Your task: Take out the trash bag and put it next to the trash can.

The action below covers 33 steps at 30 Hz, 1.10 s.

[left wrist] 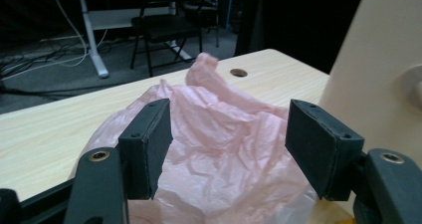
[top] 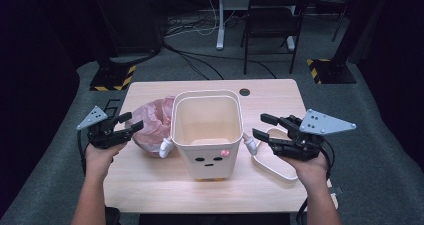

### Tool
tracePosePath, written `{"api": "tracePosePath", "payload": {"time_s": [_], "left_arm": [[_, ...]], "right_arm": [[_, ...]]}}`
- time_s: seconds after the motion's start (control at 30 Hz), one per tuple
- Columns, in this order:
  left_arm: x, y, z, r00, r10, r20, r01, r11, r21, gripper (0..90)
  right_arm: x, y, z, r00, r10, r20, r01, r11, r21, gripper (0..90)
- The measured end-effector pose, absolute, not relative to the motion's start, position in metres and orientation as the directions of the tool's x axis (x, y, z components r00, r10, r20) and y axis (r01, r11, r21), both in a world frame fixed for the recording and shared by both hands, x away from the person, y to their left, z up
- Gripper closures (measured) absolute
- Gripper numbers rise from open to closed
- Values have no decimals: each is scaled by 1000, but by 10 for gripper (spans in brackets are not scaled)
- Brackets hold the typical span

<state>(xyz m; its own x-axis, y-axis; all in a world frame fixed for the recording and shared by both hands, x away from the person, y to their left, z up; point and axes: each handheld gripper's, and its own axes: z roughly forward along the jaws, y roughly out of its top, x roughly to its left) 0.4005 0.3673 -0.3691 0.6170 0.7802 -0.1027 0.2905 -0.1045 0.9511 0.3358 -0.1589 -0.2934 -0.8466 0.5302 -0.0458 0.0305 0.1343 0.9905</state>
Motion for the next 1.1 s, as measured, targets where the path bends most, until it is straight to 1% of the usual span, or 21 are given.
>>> {"api": "tracePosePath", "payload": {"time_s": [0.13, 0.33, 0.47, 0.57, 0.8, 1.0, 1.1], "left_arm": [[398, 366, -367, 630, 769, -104, 291, -110, 950, 347], [396, 364, -364, 636, 766, -92, 278, -117, 954, 349], [394, 361, -363, 611, 790, -45, 263, -149, 953, 357], [393, 360, -362, 605, 795, -39, 254, -147, 956, 362], [392, 363, -360, 596, 801, -64, 254, -112, 961, 379], [391, 363, -360, 601, 797, -64, 245, -107, 964, 379], [392, 362, -360, 604, 795, -58, 248, -118, 962, 379]], "right_arm": [[343, -160, -302, -838, 543, -48, 47, 160, 986, 475], [349, -165, -315, -813, 577, -77, 45, 194, 980, 449], [352, -171, -319, -804, 591, -63, 62, 189, 980, 434], [352, -175, -322, -802, 595, -58, 69, 188, 980, 423], [349, -182, -346, -801, 597, -37, 107, 203, 973, 448], [350, -185, -369, -782, 622, -32, 137, 222, 965, 456], [351, -191, -378, -774, 633, -22, 134, 197, 971, 482]]}}
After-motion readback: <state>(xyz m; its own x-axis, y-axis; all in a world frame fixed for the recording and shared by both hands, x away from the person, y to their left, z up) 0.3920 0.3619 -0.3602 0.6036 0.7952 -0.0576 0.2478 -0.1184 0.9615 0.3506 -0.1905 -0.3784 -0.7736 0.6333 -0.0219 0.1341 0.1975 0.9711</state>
